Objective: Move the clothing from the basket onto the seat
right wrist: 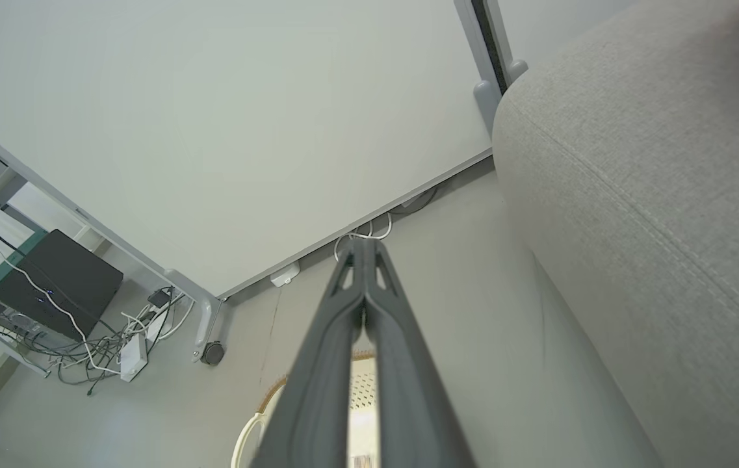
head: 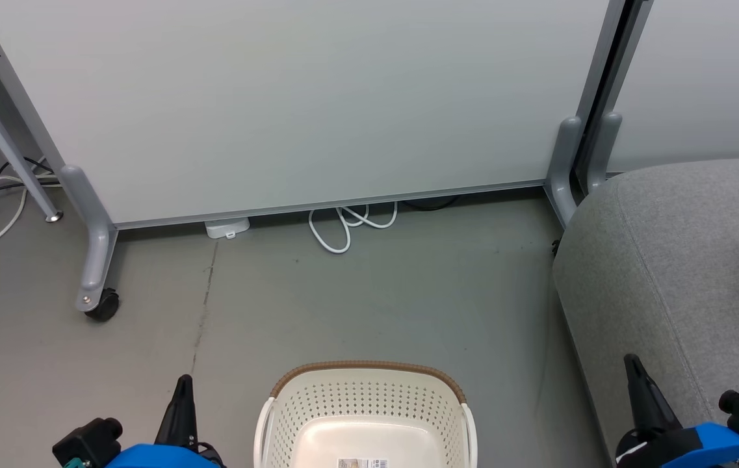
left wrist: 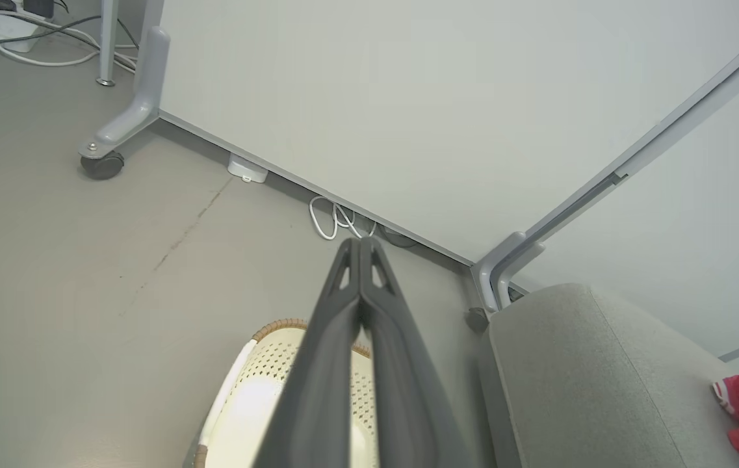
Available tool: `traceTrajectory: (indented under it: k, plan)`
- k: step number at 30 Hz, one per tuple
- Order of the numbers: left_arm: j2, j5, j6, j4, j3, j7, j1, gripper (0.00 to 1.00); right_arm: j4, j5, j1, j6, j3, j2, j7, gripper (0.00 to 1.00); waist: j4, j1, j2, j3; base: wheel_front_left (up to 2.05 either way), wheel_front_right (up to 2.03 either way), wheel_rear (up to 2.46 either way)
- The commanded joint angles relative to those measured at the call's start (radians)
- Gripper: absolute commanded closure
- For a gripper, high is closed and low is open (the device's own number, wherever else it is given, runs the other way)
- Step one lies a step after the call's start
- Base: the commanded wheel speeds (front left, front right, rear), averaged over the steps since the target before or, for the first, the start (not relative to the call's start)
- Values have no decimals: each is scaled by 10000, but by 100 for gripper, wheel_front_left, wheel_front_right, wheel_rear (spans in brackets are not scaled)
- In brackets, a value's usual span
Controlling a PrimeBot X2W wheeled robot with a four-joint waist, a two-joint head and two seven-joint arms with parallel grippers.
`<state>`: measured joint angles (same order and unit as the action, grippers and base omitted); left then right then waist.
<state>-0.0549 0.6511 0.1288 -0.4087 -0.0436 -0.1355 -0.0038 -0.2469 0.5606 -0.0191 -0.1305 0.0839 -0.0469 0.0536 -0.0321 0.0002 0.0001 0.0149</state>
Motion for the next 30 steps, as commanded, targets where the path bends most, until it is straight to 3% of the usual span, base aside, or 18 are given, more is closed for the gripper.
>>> traceTrajectory:
  k: [1,30]
  plan:
    - [1,385,8,227,112,79,-352,100,133,454,333,-2,39,-35,-79,100,5,-1,-1,-3,0,0,0]
    - [17,3936,16,792,688,1014,-654,100,104,4328,732,-3,144,-42,-698,100,96,-1,-1,-54,0,0,0]
